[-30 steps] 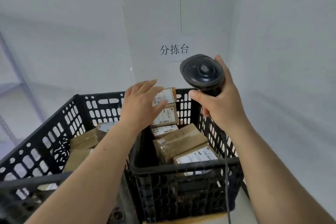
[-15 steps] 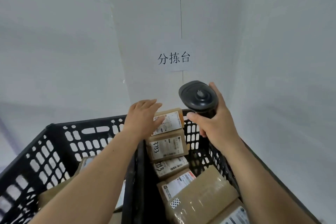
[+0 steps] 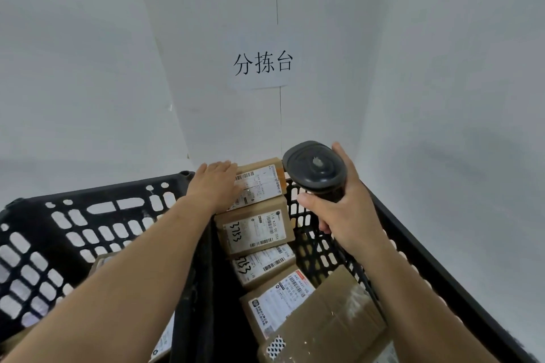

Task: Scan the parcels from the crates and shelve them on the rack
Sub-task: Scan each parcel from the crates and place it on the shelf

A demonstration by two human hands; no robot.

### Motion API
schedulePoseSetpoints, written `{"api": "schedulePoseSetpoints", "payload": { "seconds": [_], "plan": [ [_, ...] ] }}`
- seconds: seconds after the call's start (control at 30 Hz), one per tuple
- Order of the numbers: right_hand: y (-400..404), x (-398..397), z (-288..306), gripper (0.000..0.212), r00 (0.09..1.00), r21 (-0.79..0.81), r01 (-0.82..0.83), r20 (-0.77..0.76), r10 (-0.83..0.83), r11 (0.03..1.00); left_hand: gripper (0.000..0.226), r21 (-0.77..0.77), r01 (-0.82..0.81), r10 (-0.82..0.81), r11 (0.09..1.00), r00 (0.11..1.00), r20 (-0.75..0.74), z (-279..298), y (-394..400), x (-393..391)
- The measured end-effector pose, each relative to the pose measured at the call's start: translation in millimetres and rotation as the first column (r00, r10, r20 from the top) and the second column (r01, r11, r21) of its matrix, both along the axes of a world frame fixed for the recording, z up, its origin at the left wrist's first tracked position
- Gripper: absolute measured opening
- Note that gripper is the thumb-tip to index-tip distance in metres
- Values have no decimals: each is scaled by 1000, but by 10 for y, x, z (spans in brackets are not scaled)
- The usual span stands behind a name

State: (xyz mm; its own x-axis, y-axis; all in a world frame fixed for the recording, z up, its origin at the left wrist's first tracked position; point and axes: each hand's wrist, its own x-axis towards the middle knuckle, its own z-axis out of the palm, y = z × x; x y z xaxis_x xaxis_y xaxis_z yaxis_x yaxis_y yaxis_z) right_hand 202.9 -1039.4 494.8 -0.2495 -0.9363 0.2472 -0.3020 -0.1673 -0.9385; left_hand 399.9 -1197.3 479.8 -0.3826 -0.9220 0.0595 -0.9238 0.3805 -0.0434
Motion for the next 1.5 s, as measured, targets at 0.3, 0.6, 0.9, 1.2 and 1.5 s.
{"api": "schedulePoseSetpoints", "payload": {
  "seconds": [0.3, 0.6, 0.9, 1.2, 1.5],
  "plan": [
    [35, -49, -3, 101, 1000, 8, 4, 27, -4, 1000, 44, -60, -6, 8, 998, 1000, 17, 15, 38, -95],
    [75, 15, 57, 101, 1000, -12, -14, 7, 14, 1000, 55, 38, 56, -60, 998, 994, 96, 108, 131, -44],
    [147, 165, 158, 101, 999, -47, -45, -12, 44, 998, 65, 20, 100, -102, 995, 981, 165, -13, 172, -5],
    [545, 56, 289, 99, 999, -169, 38, -21, -43, 985, 84, 57, 41, -21, 998, 946, -325, 131, 580, 48],
    [1375, 34, 306, 97, 999, -191, 26, -34, -33, 981, 91, 319, 225, 226, 921, 359, -906, 196, 1624, 59]
  ]
}}
